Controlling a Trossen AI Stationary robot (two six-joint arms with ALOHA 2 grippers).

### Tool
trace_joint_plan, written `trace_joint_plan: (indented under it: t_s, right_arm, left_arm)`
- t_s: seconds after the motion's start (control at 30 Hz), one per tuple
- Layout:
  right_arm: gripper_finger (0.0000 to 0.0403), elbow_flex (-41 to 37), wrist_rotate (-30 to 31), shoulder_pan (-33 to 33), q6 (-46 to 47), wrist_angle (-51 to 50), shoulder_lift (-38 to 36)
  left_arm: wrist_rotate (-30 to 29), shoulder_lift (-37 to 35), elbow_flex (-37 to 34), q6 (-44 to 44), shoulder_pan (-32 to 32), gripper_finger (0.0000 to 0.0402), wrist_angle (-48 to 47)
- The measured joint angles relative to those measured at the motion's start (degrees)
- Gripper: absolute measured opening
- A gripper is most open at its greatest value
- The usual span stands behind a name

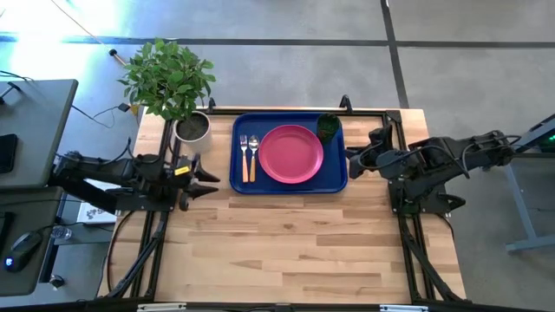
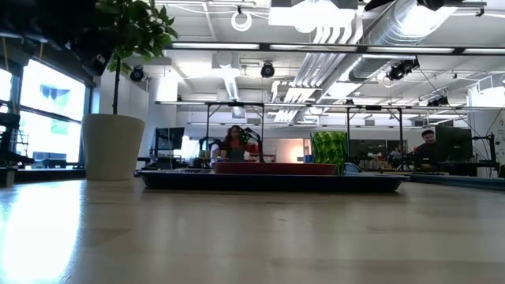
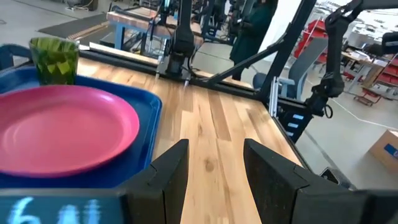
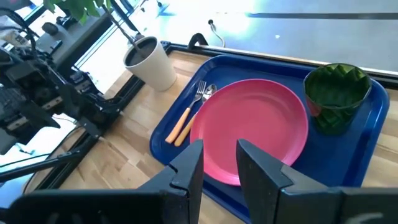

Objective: Pick and place plate/cup/fork/spoon on tray
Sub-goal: Return to Home Position

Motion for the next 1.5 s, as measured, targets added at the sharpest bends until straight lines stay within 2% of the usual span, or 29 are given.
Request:
trace_joint_plan:
  t_s: [0.37, 0.73, 0.9, 1.07, 1.17, 1.27, 1.5]
  right_arm:
    - [0.0087, 0.0, 1.1, 0.0, -0.6, 0.0, 0.0]
    - [0.0087, 0.0, -1.5, 0.0, -8.0, 1.3, -0.1]
    - [0.0087, 0.0, -3.8, 0.0, -19.7, 9.1, -2.1]
    - [0.0087, 0.0, -12.3, 0.0, -39.3, 18.8, -6.7]
    - [0.0087, -0.2, -17.0, 0.0, -47.2, 19.4, -10.8]
    - [0.0087, -4.9, -19.9, 0.0, -49.9, 20.9, -16.0]
    - [0.0087, -28.1, -23.6, 0.1, -49.8, 37.8, -29.4]
  left_arm:
    - [0.0, -9.9, -8.9, -0.3, 0.0, 0.0145, 1.0]
    - [1.9, -13.7, -14.0, 1.4, 0.0, 0.0145, 3.7]
    - [2.0, -13.5, -14.3, 0.9, 0.0, 0.0145, 4.2]
    - [1.9, -13.0, -14.3, -1.4, 0.0, 0.0145, 4.3]
    - [1.9, -12.1, -14.3, -6.2, 0.0, 0.0145, 4.2]
    - [1.9, -11.3, -14.3, -9.3, 0.0, 0.0145, 4.3]
    - [1.9, -11.1, -14.3, -6.2, 0.0, 0.0145, 4.3]
